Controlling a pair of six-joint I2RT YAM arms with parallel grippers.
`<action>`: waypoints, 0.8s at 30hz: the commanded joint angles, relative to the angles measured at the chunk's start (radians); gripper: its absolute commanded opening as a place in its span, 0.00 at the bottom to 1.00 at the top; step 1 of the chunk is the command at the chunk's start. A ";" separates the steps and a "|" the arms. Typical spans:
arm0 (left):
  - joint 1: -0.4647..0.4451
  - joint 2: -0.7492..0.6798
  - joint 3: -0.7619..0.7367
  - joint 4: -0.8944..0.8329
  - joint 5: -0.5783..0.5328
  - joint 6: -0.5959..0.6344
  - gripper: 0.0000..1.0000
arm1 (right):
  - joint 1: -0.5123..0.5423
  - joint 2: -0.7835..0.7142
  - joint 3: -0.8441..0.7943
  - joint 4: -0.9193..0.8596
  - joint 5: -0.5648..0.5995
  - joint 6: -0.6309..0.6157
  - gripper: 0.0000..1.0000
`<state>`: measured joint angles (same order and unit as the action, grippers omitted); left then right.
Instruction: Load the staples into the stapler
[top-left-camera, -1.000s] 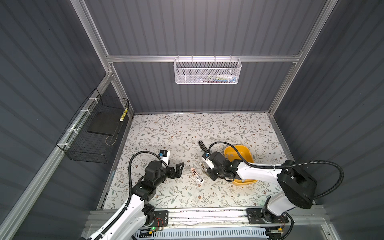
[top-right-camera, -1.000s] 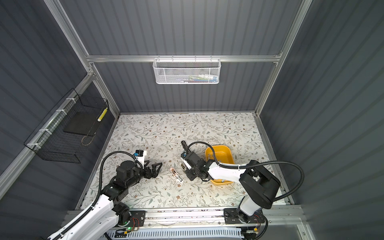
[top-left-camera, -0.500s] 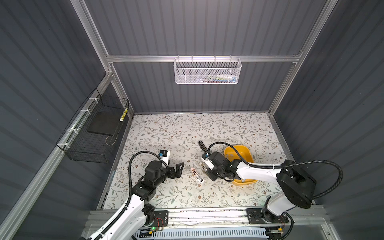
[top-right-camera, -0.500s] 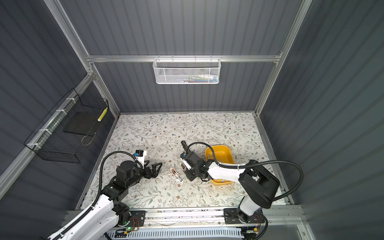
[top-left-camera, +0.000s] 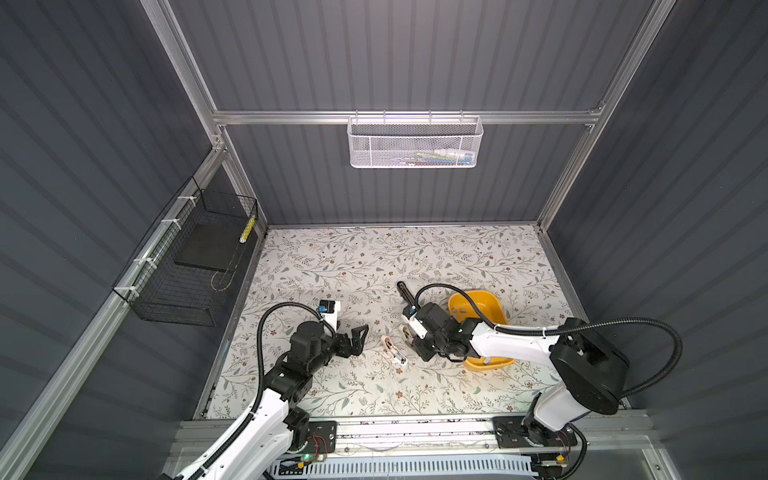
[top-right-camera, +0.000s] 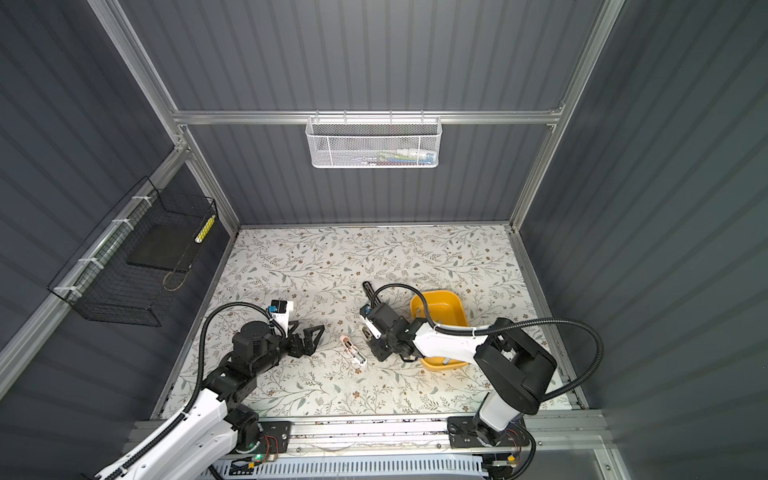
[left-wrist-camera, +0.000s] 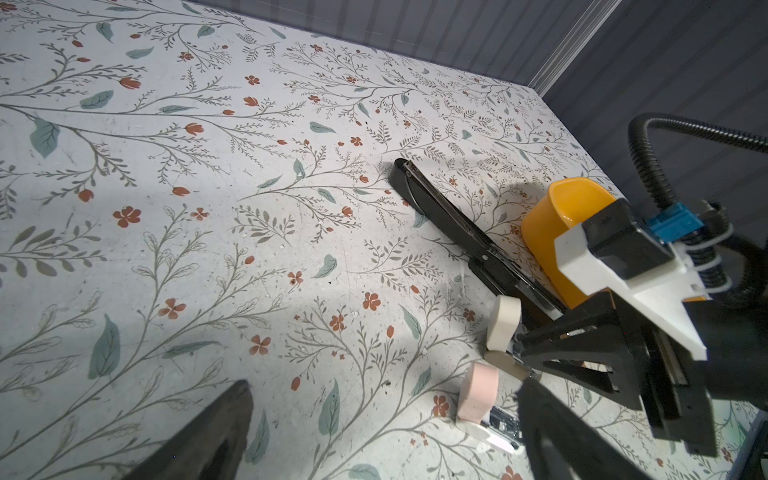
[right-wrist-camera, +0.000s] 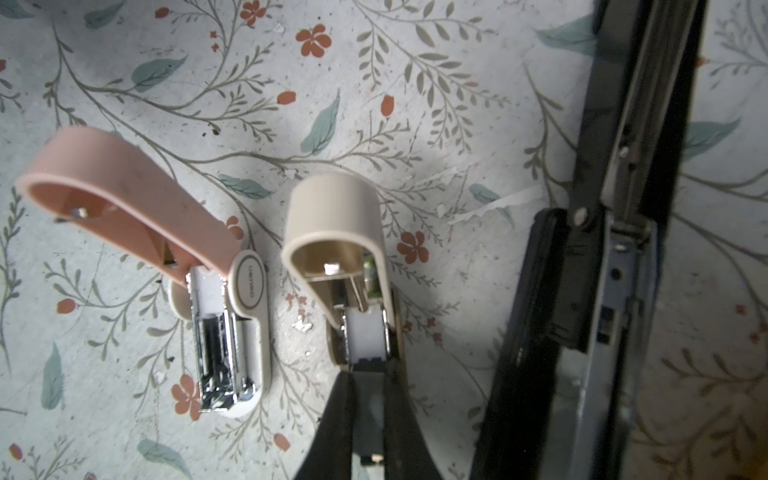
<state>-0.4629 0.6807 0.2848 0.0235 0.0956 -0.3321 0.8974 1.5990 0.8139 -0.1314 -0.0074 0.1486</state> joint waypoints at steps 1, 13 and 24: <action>0.000 -0.007 -0.006 0.008 0.012 0.014 1.00 | -0.003 0.017 0.022 -0.027 0.017 -0.007 0.12; 0.000 -0.010 -0.007 0.008 0.013 0.014 1.00 | -0.005 -0.004 0.013 -0.019 0.023 -0.013 0.12; 0.000 -0.007 -0.006 0.007 0.012 0.014 1.00 | -0.005 0.016 0.025 -0.025 0.008 -0.011 0.12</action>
<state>-0.4629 0.6807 0.2848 0.0235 0.0978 -0.3321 0.8955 1.5990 0.8154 -0.1364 0.0055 0.1486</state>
